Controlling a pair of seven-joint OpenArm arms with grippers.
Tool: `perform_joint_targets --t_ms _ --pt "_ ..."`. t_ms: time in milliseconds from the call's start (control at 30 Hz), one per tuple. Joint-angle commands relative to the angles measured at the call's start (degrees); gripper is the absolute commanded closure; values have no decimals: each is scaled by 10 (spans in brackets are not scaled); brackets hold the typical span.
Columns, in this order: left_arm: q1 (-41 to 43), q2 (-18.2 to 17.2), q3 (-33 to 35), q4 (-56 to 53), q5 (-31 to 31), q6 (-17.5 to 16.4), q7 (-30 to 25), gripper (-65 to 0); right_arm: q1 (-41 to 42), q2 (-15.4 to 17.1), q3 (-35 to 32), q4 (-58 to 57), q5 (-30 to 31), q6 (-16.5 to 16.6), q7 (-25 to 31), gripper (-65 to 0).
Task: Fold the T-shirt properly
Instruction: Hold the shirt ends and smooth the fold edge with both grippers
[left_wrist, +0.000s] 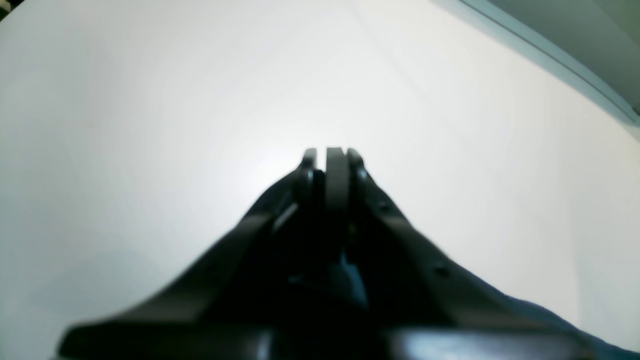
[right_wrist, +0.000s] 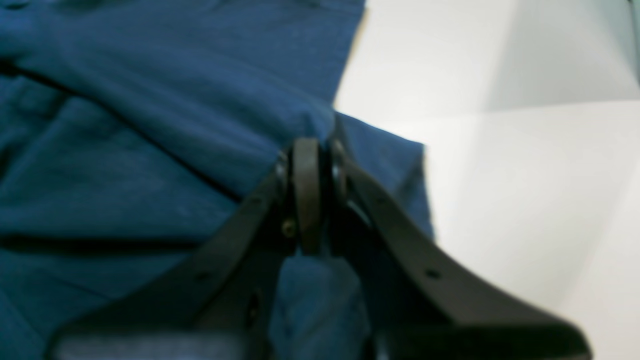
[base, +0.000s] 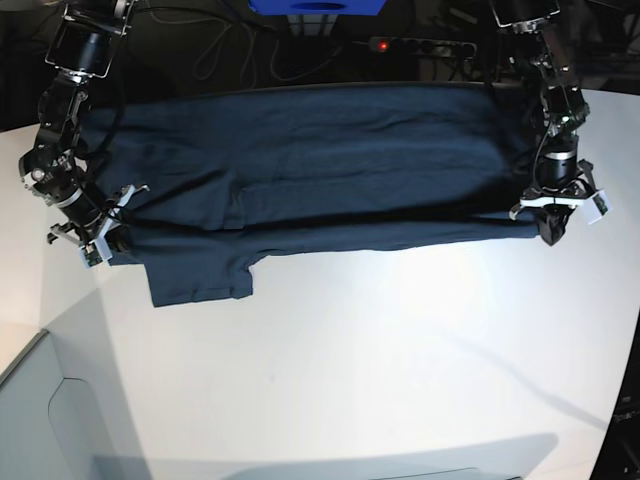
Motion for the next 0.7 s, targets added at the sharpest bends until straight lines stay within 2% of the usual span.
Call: perform_joint_targets --t_ms 0,367,500,667 --pt "-5 -8 -3 9 -3 -3 -15 0 4 9 4 25 13 6 17 -3" --pt "0 -8 -4 27 -4 -3 -16 0 -78 6 4 170 14 6 17 -3" --pt "6 -8 -4 47 -4 -3 -15 0 -91 6 5 177 14 6 17 -3" --pt "22 -8 -4 46 -4 -3 -18 0 -109 6 38 174 15 6 19 -3"
